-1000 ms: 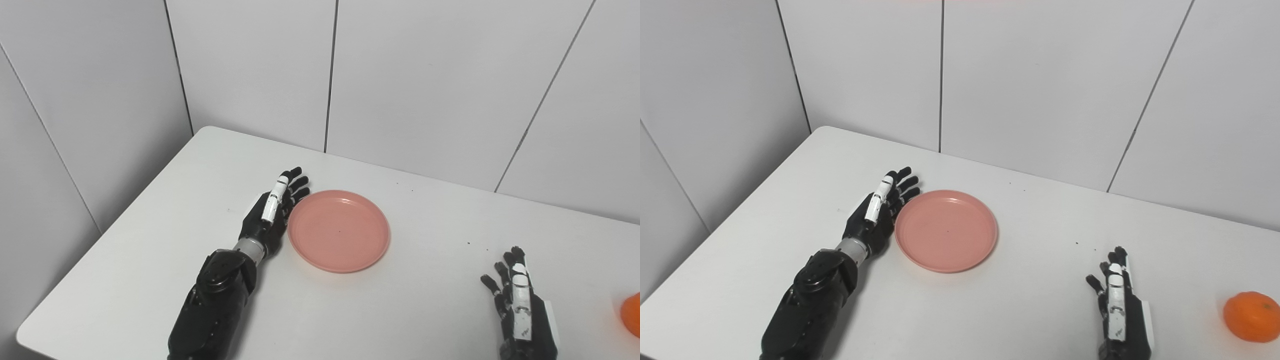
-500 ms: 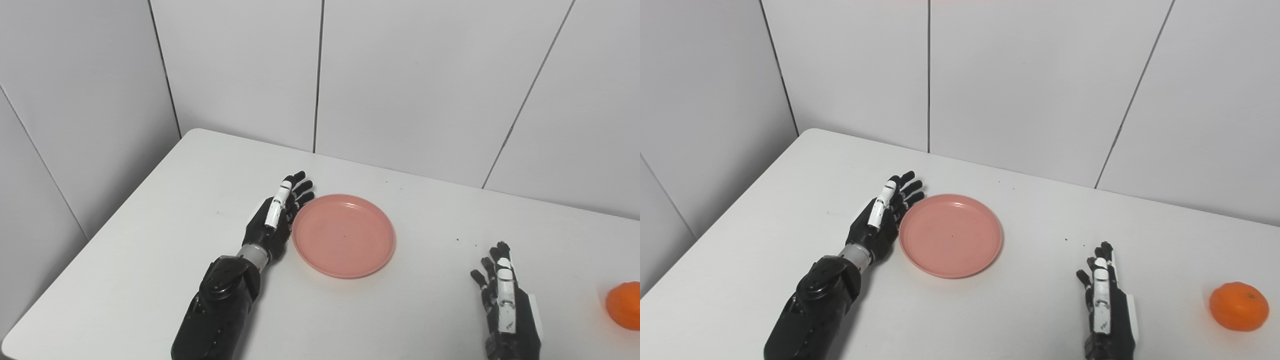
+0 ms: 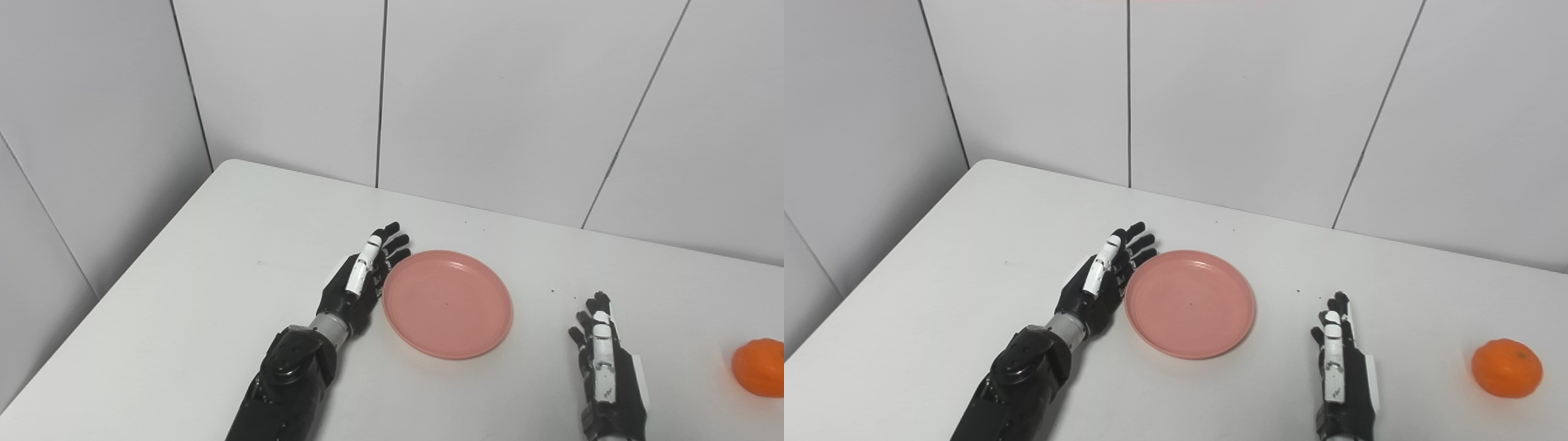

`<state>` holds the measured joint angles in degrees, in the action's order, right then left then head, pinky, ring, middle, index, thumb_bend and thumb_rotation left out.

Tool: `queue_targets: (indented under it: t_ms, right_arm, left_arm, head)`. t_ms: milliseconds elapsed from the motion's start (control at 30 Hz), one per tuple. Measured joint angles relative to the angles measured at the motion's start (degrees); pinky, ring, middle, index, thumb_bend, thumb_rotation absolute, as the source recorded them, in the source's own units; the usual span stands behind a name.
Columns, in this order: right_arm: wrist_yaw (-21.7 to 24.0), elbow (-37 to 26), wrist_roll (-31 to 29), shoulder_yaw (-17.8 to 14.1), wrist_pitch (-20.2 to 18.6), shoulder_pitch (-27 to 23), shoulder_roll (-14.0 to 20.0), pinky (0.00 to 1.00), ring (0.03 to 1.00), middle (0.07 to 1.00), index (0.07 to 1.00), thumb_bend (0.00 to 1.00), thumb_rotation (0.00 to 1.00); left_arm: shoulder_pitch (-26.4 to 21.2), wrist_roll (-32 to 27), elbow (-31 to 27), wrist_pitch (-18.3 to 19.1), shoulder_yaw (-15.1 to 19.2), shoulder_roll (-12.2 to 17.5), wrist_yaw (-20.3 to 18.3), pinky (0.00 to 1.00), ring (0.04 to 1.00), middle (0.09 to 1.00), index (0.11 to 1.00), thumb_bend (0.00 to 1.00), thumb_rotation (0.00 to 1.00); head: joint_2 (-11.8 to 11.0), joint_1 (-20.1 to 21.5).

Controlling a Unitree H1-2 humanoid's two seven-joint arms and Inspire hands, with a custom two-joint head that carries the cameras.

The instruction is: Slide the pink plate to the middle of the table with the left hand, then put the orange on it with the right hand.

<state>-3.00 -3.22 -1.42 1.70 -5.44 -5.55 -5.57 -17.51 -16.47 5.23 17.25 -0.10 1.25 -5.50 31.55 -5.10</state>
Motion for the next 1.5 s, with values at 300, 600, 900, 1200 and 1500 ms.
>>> queue_targets:
  t_ms: [300,600,900,1200,1500]
  right_arm:
    - [-0.3,-0.61,1.23,0.29,-0.76,0.0,-0.5,0.98,0.966,0.98,0.982,0.26,1.0]
    - [-0.54,-1.72,1.7,0.4,-2.59,-0.02,-1.14,0.97,0.961,0.978,0.978,0.27,1.0]
    - [-1.54,-1.74,2.54,0.63,-2.61,-0.06,-1.52,0.95,0.952,0.97,0.972,0.28,1.0]
    - [-1.69,-2.25,2.66,0.68,-4.03,-0.35,-1.6,0.96,0.944,0.968,0.971,0.29,1.0]
    - [-1.81,-3.08,2.63,0.45,-5.64,-0.57,-1.59,0.97,0.953,0.972,0.97,0.31,1.0]
  left_arm:
    - [1.24,2.26,-1.95,0.37,-1.91,-1.06,0.27,0.92,0.92,0.928,0.922,0.36,1.0]
    - [3.29,4.57,-5.07,2.06,-3.44,-2.09,0.87,0.92,0.922,0.931,0.926,0.38,1.0]
    - [4.22,4.62,-6.3,2.23,-4.41,-2.22,0.8,0.93,0.936,0.941,0.934,0.37,1.0]
    - [4.57,4.58,-6.59,2.23,-4.39,-2.26,0.73,0.94,0.935,0.938,0.927,0.37,1.0]
    - [4.68,4.45,-6.52,2.14,-3.69,-2.29,0.44,0.93,0.932,0.939,0.923,0.38,1.0]
  head:
    - [1.58,1.32]
    - [2.82,2.82]
    - [3.52,4.31]
    - [3.78,6.86]
    - [3.87,10.99]
